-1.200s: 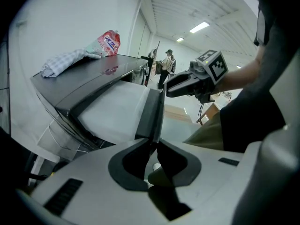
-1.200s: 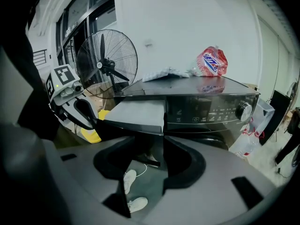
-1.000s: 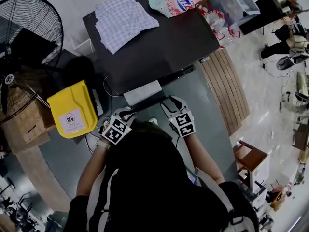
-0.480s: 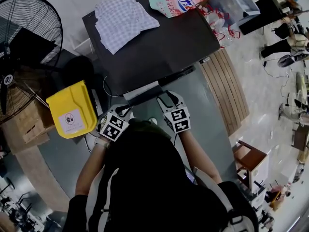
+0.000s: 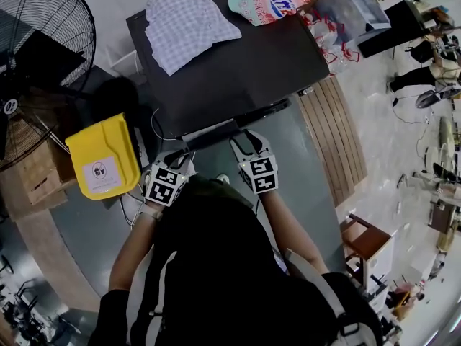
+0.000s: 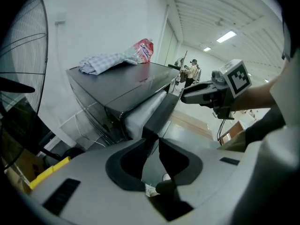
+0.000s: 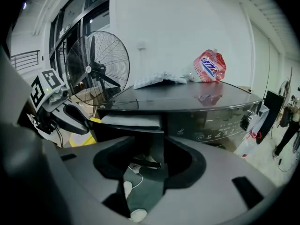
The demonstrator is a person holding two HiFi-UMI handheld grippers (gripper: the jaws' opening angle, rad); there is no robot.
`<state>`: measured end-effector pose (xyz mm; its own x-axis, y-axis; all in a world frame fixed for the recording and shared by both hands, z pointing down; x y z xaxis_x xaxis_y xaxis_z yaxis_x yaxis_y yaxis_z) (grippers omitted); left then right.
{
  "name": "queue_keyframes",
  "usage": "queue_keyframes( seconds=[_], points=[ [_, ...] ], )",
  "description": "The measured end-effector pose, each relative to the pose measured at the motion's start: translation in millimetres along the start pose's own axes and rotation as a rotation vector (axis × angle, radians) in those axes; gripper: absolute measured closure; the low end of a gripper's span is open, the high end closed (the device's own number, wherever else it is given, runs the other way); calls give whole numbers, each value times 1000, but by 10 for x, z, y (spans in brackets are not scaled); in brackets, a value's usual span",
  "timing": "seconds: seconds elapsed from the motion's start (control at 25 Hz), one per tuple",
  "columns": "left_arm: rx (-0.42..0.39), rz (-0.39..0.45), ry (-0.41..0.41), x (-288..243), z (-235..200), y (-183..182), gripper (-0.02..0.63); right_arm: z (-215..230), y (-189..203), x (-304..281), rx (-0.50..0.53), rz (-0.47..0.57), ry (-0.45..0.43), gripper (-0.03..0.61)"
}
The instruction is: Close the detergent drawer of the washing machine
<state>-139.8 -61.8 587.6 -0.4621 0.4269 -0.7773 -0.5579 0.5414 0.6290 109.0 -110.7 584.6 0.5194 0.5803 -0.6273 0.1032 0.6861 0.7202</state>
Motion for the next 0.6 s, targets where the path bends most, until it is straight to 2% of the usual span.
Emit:
queue_keyframes(
  seconds=[0.2, 0.36, 0.48, 0.52, 0.6],
  points=[
    [68, -31, -6, 42, 63, 83, 529, 14, 14, 14, -14, 2, 0, 377],
    [83, -46, 26, -11, 175, 116, 529, 18, 67, 45, -81, 5, 6, 377],
    [81, -30, 56, -90, 246, 74, 535, -11, 106, 50, -80, -18, 12, 381],
    [75, -22, 63, -118, 269, 49, 540, -27, 120, 55, -75, -24, 8, 393],
    [59, -9, 79, -174, 313, -10, 553, -59, 142, 75, -64, -30, -10, 459]
  ],
)
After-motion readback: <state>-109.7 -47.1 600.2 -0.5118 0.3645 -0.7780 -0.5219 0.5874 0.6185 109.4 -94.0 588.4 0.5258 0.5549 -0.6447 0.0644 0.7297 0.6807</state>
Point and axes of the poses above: the fingertips, and each gripper's own axes: x backward along the fingers, z to its right, y out of its underside, the point moved 10 cm from there along x, backward along the fingers, and after that the axes turned 14 degrees about -x, right-handed, at the moved point
